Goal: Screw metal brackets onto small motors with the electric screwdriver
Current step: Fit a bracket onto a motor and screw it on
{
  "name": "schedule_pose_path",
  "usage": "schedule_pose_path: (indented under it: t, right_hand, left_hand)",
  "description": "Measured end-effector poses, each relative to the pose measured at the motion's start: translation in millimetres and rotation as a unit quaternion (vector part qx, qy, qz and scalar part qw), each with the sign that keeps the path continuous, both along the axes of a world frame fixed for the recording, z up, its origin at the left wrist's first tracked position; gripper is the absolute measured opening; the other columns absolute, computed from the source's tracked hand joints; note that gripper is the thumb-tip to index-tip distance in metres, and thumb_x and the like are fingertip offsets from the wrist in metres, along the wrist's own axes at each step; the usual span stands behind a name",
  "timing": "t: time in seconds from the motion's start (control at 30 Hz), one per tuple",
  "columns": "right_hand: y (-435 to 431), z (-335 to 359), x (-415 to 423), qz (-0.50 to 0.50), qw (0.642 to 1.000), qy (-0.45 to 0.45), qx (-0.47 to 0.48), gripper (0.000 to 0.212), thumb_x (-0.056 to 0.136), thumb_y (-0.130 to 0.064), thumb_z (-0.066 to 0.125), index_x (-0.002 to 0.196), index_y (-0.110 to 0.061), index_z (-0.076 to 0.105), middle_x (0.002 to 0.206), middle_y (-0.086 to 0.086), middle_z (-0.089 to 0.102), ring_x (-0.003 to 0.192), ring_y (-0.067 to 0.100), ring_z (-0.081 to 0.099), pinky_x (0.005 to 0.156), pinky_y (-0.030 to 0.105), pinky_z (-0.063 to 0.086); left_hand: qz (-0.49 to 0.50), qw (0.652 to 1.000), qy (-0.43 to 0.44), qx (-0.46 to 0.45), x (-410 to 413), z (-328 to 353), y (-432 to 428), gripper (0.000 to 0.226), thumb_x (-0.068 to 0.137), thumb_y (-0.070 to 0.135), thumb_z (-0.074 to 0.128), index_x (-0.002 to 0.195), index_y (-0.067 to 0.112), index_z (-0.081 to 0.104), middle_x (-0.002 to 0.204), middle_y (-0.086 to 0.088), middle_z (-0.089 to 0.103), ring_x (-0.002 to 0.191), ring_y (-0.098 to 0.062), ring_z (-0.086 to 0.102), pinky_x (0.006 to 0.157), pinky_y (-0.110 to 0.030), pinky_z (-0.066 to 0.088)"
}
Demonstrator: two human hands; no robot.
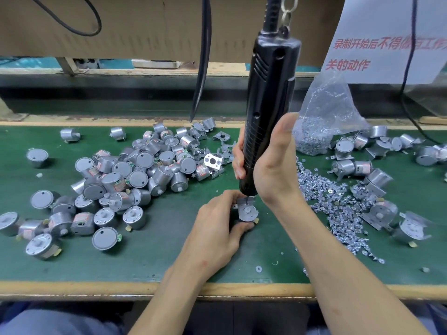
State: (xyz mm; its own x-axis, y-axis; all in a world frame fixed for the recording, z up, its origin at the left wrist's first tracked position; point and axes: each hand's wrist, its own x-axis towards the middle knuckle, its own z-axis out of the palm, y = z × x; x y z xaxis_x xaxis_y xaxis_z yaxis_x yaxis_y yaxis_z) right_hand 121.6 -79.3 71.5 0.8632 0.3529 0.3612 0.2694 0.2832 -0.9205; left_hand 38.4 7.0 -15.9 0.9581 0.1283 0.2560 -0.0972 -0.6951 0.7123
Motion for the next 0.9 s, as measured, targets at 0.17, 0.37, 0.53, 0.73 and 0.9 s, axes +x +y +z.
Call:
schedule_pose_path:
  t: [0.17,0.37,0.53,0.73,0.9]
  right_hand:
    - [1.8,0.3,-2.8,-0.025,1.0,-0.012,-0.001,0.085,0.07,-0.097,0.026,0.06,-0.016,0.05,0.051,0.003,0.05,0.043,0.023,0.045,0.047,0.04,0.039]
    - [1.0,-1.1,-4.6,-0.054,0.998,-0.033,-0.017,0.09,0.075,-0.093,0.021,0.064,-0.008,0.047,0.051,0.005,0.05,0.044,0.024,0.047,0.048,0.044,0.042]
    - [3.2,-3.0,-7.3,-0.084,0.996,-0.039,-0.009,0.095,0.075,-0.094,0.021,0.064,-0.003,0.046,0.052,0.014,0.051,0.044,0.022,0.049,0.049,0.035,0.043]
    - [-5.0,2.3,-0.8,0.069,0.996,0.02,0.046,0.094,0.051,-0.103,0.031,0.071,-0.013,0.053,0.053,0.004,0.05,0.044,0.021,0.042,0.051,0.031,0.038]
    - [-20.1,18.3,8.9,0.092,0.995,0.016,0.044,0.087,0.072,-0.093,0.015,0.069,-0.014,0.051,0.054,0.007,0.045,0.043,0.022,0.04,0.05,0.03,0.038]
  left_hand:
    - [0.011,1.0,-0.002,0.004,-1.1,-0.3,-1.4,0.041,0.082,0.024,0.077,0.116,0.029,0.054,0.106,0.016,0.065,0.097,-0.006,0.058,0.079,-0.02,0.042]
    - [0.014,1.0,-0.002,0.009,-1.9,0.5,-2.1,0.041,0.083,0.025,0.077,0.117,0.029,0.054,0.106,0.016,0.065,0.095,-0.007,0.058,0.077,-0.017,0.038]
    - [0.007,1.0,-0.008,0.018,-1.0,0.6,-1.5,0.041,0.083,0.023,0.076,0.118,0.027,0.055,0.108,0.014,0.066,0.097,-0.01,0.058,0.08,-0.021,0.042]
    - [0.001,1.0,-0.012,0.005,-2.5,2.2,-1.1,0.041,0.083,0.022,0.077,0.117,0.028,0.054,0.107,0.014,0.066,0.098,-0.008,0.059,0.082,-0.023,0.045]
    - [-0.002,1.0,-0.008,0.002,-3.2,0.3,-0.4,0.042,0.084,0.023,0.076,0.117,0.033,0.051,0.105,0.017,0.064,0.096,-0.005,0.059,0.082,-0.023,0.046]
